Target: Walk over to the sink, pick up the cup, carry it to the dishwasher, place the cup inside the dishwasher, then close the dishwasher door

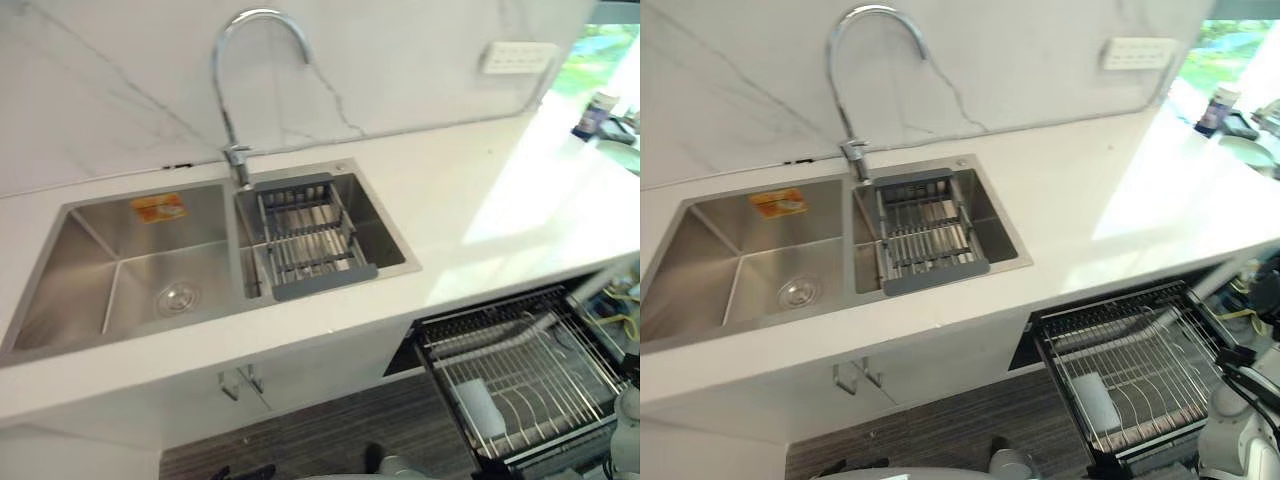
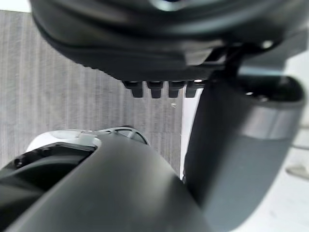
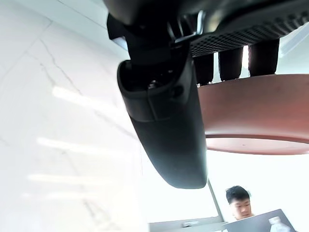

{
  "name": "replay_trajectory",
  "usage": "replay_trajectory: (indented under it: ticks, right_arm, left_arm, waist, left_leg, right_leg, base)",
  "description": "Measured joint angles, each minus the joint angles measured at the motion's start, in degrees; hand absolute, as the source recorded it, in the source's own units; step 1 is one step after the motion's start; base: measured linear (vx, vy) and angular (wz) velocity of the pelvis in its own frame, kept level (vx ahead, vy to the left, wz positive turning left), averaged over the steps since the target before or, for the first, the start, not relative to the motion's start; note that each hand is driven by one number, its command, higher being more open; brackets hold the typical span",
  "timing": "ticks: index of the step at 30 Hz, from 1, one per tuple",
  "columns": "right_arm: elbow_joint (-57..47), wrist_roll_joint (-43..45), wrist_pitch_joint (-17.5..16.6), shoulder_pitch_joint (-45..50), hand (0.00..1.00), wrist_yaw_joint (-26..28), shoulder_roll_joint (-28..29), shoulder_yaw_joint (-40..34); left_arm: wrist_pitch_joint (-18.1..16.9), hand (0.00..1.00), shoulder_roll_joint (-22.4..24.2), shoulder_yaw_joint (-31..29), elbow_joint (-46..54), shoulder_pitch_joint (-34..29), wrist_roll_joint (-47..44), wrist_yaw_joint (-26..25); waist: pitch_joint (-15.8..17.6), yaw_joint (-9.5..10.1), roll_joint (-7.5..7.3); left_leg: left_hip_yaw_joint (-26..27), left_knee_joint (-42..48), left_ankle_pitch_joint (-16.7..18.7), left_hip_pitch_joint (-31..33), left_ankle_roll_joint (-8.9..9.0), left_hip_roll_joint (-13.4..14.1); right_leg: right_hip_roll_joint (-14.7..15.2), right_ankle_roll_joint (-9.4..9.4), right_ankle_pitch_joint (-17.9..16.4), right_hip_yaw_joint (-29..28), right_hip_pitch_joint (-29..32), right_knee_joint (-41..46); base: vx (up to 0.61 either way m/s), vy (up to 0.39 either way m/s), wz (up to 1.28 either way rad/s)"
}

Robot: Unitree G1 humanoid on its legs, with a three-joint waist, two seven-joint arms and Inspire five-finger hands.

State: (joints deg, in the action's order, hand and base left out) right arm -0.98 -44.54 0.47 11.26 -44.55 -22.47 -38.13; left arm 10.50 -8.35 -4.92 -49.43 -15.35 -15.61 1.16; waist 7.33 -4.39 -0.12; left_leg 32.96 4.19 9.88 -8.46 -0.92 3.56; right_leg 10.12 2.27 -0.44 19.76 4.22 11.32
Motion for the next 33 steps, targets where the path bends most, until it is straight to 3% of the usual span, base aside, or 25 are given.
replay_trajectory:
  ticks: [2,4,6,9,12,17,24,33]
  right_arm:
    - [0.70,0.01,1.01,0.21,0.00,-1.55,1.55,0.18]
    - [3.25,-0.02,2.04,0.02,0.00,-3.17,2.56,1.82]
    - [7.54,0.07,3.81,-1.08,0.00,-3.52,3.78,6.71]
    - [7.80,0.12,3.69,-1.36,0.00,-3.50,7.13,11.41]
    - [7.69,-0.11,1.05,-2.67,0.00,-3.12,7.22,14.19]
    - [7.70,-0.12,-0.30,-3.83,0.00,-2.19,7.21,14.40]
    - [9.32,-0.08,-1.33,-3.22,0.00,0.50,7.34,15.96]
    - [16.38,-0.02,-1.02,-1.06,0.00,0.33,8.45,15.99]
  left_arm:
    - [1.20,1.00,-0.09,-0.88,0.01,1.24,-0.19,-0.86]
    - [1.87,1.00,-0.21,-2.58,-0.04,2.58,-0.21,-1.82]
    - [1.79,1.00,0.00,-3.72,-0.53,4.22,-0.27,-2.54]
    - [1.43,1.00,0.48,-4.22,-0.64,4.54,-1.99,-2.85]
    - [-0.30,1.00,0.82,-4.24,-0.75,4.64,-2.50,-3.32]
    - [-2.95,1.00,1.78,-3.97,-1.06,5.09,-3.64,-3.33]
    - [-3.73,1.00,2.74,-3.28,-0.71,5.03,-3.43,-1.53]
    - [-3.50,1.00,2.36,0.34,-0.71,5.31,-2.42,-0.60]
  waist:
    - [0.02,-0.75,0.00]
    - [0.28,-0.86,-0.47]
    - [0.70,0.43,-0.50]
    - [1.16,2.02,-0.41]
    - [2.05,2.13,0.13]
    - [5.28,1.98,1.12]
    - [7.52,1.90,3.70]
    - [8.69,1.75,5.76]
  left_leg:
    - [0.00,5.01,1.87,2.96,-0.08,2.09]
    - [-1.31,11.89,4.66,6.64,1.30,4.76]
    - [-1.87,15.44,5.32,8.98,2.66,7.86]
    - [-1.70,14.20,4.43,7.74,3.79,9.27]
    - [-0.76,12.88,3.51,7.55,3.92,9.34]
    - [-0.99,12.43,2.12,7.79,3.16,8.19]
    - [-2.97,8.66,-1.21,6.71,3.92,6.23]
    - [-3.88,3.77,-3.53,6.01,3.89,4.13]
  right_leg:
    - [1.76,-2.56,-2.81,4.55,2.88,6.84]
    - [1.61,-1.14,-3.89,6.28,3.73,8.43]
    - [-1.57,-1.18,-3.63,7.04,2.89,4.25]
    - [-4.75,-1.75,-1.30,7.38,-0.34,-2.17]
    - [-6.78,-1.97,2.53,6.98,-2.53,-9.16]
    - [-7.03,-1.91,5.54,7.00,-4.38,-14.52]
    - [-5.92,-1.82,5.34,8.89,-5.30,-14.69]
    - [-4.07,-1.77,3.88,10.70,-3.91,-12.04]
  base:
    - [0.07,-0.065,-0.05]
    - [0.08,-0.129,0.12]
    - [0.05,-0.144,0.01]
    - [0.02,-0.113,-0.05]
    - [0.01,-0.041,-0.13]
    - [-0.01,0.031,-0.03]
    - [-0.01,0.049,0.15]
    - [-0.06,0.074,0.12]
